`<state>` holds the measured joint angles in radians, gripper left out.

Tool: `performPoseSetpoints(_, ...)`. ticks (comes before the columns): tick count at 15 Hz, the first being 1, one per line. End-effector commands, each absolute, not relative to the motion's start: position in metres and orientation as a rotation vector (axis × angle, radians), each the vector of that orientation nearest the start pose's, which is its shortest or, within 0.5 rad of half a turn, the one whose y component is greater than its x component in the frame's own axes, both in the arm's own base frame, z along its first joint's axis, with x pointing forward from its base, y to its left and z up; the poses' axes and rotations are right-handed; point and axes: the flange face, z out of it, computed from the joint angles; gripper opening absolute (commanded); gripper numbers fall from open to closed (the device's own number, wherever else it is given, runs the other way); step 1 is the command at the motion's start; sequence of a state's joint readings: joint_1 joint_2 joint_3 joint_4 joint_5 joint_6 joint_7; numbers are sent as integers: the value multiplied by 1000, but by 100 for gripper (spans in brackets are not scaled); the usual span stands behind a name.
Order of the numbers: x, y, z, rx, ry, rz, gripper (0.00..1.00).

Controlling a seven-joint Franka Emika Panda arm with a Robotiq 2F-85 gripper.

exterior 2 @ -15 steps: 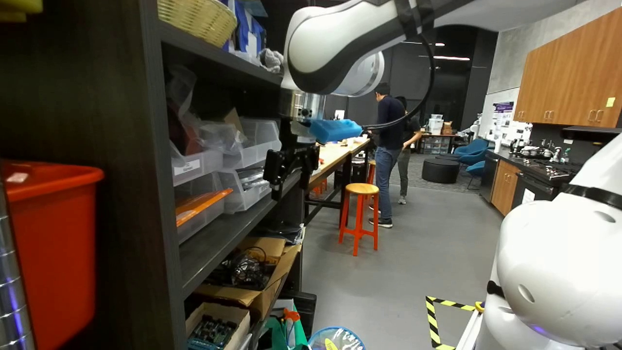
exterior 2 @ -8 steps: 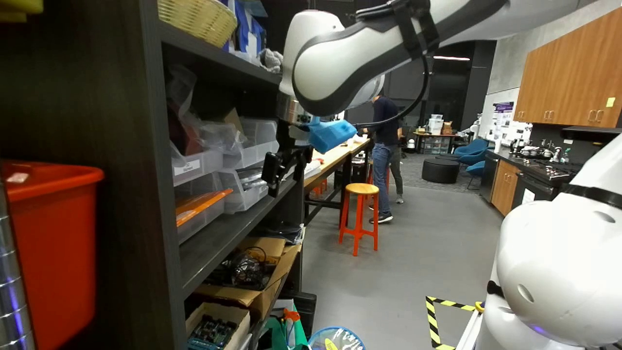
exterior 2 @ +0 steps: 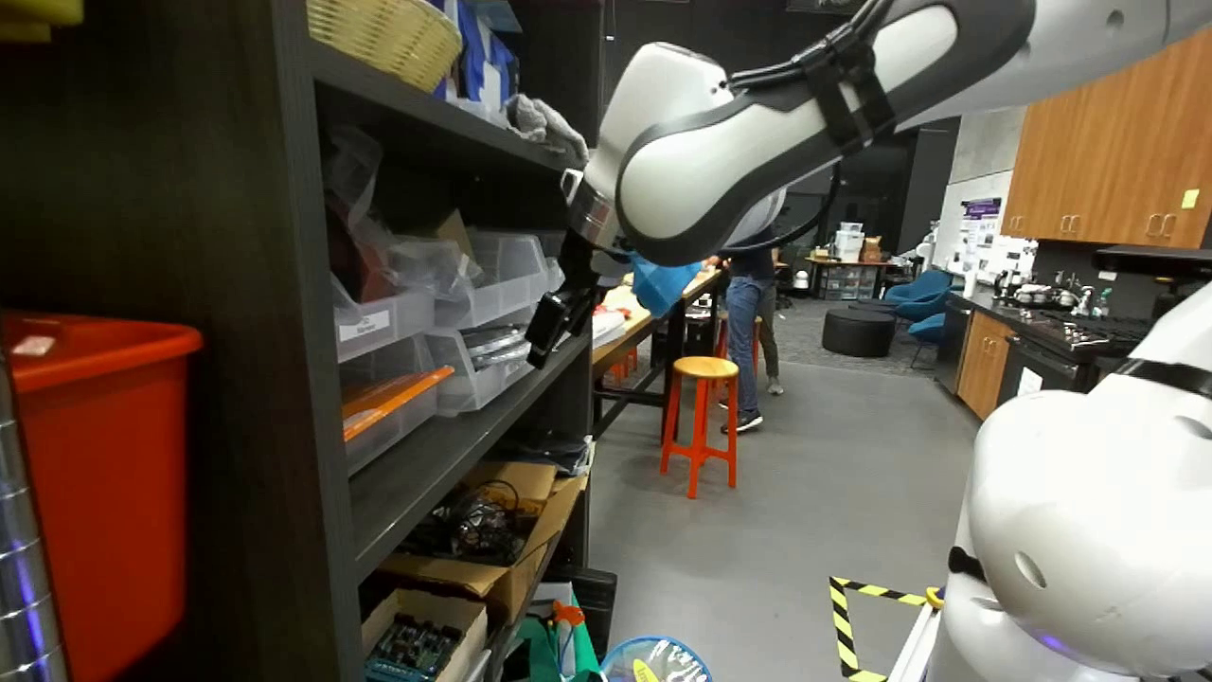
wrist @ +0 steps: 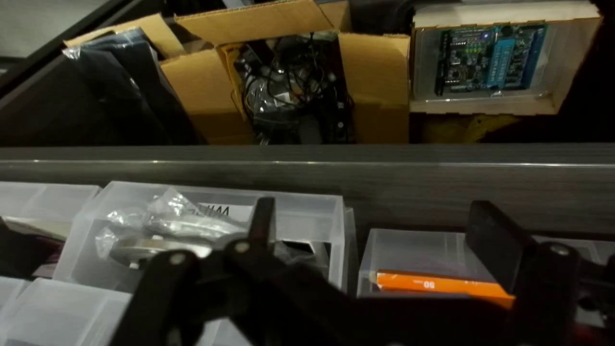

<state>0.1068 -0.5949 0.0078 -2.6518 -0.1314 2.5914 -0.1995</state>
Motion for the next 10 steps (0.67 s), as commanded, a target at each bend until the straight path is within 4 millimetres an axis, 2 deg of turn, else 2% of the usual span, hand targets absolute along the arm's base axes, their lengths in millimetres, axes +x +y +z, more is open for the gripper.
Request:
performPoseSetpoints(1, 361, 29, 501, -2978, -731, -1038, 100)
performPoseSetpoints(5, 323, 24, 520, -2882, -855, -1182, 100)
performPoseSetpoints(6, 330, 25, 545, -2869, -877, -1228, 100)
performPoseSetpoints(9, 305, 41, 581, -2828, -944, -1422, 100)
performPoseSetpoints(10, 293, 45, 581, -2802, -977, -1482, 100)
